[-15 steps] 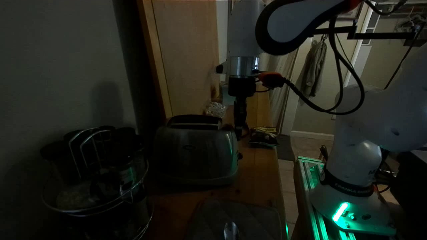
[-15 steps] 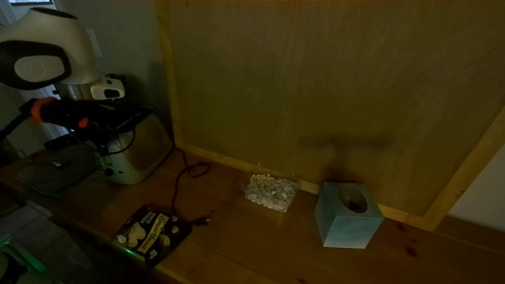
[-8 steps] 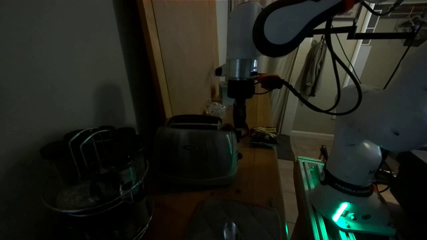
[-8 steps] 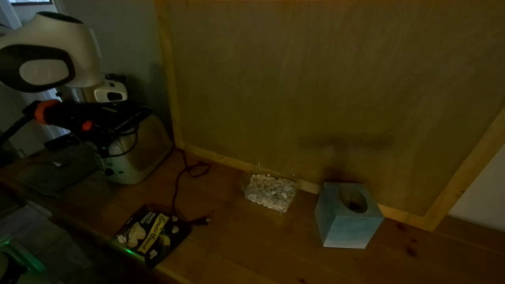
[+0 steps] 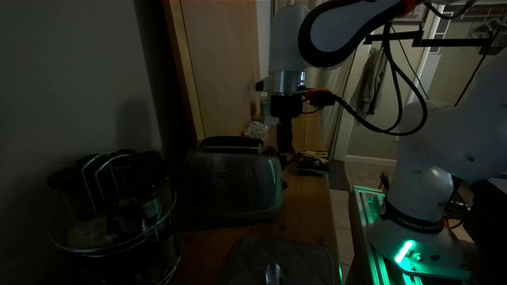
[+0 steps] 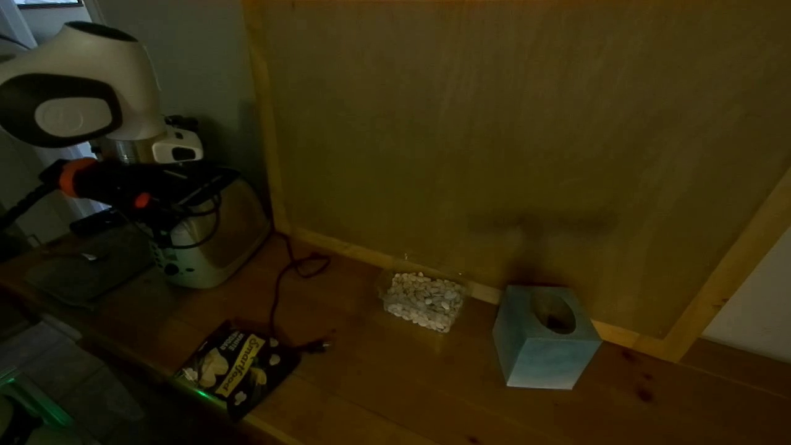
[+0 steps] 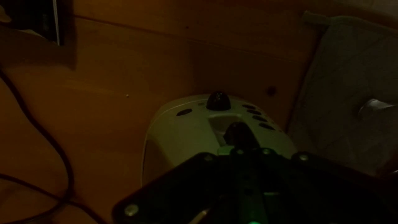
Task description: Push down the switch of the toaster
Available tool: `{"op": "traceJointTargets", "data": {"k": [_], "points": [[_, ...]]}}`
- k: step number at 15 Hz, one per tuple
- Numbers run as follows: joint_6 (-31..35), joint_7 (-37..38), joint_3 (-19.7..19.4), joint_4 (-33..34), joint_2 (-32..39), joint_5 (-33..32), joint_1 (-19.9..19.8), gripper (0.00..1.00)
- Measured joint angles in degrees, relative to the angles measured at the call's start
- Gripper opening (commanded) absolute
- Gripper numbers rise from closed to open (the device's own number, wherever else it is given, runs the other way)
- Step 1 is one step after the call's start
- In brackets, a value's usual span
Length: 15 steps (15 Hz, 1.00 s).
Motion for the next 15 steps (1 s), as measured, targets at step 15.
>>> {"op": "traceJointTargets", "data": {"k": [15], "points": [[-0.6, -0.3, -1.4, 0.3, 0.9, 1.8, -0.1, 0.00]]}}
